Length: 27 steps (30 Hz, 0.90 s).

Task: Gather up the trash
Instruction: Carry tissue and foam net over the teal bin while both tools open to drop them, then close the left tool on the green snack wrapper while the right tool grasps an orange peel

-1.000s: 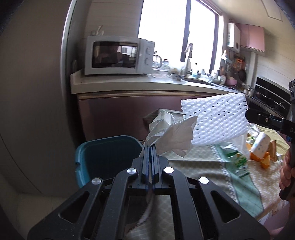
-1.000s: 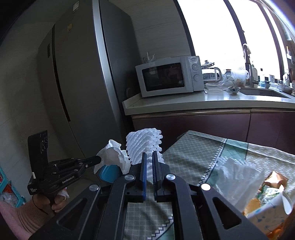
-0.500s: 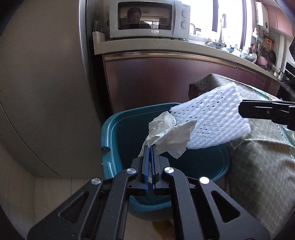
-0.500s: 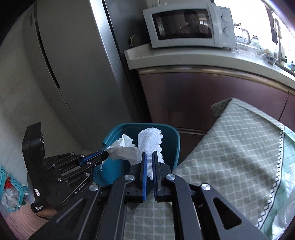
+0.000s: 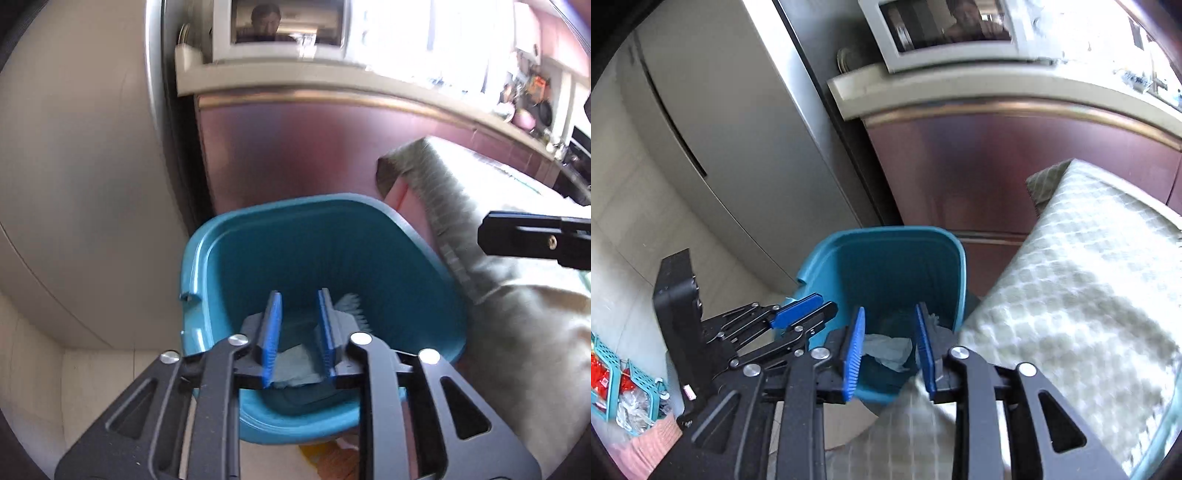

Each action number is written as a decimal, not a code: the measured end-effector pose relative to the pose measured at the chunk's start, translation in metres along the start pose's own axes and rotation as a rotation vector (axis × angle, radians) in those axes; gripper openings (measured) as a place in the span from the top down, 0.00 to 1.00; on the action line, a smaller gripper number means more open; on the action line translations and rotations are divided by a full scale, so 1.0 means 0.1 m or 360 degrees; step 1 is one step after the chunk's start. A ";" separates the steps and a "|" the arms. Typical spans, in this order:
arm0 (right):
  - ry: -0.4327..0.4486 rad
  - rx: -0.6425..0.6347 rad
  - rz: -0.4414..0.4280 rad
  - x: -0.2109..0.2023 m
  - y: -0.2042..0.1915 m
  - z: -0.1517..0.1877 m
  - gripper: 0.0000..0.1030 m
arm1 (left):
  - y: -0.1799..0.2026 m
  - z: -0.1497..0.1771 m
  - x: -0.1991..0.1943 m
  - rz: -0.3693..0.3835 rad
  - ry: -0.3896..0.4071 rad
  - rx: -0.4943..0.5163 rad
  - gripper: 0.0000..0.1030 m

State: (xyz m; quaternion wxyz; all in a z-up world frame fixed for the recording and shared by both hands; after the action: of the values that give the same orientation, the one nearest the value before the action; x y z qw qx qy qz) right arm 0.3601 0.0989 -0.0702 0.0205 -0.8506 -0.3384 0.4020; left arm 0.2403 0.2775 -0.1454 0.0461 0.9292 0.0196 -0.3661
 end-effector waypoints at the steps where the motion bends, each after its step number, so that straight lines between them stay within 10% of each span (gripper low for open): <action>1: 0.0038 -0.0005 -0.0003 -0.13 0.01 0.06 0.71 | 0.07 -0.05 -0.07 0.0026 0.0036 0.0014 0.75; 12: 0.0365 0.0105 0.0206 -1.56 0.62 0.63 0.60 | 1.22 -0.23 -0.83 0.0488 0.0248 0.0262 0.59; 27: 0.0489 0.0535 0.0742 -2.63 1.89 1.78 0.58 | 2.73 0.37 -1.02 0.0925 0.0012 0.0475 0.52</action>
State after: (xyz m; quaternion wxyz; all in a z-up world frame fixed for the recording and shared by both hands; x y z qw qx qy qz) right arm 0.2232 -0.2445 -0.0723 0.1190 -0.9406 -0.0564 0.3130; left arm 0.1598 0.0014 -0.0838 0.0119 0.8938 -0.3001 -0.3331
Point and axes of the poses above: each gripper's, at about its wrist camera, not at the fingertips, and x roughly the way its jaws point, y to its right, z to its underside, the point moved 5 cm from there along x, roughly the way its jaws point, and after that the axes turned 3 degrees about z, right-handed, at the moved point
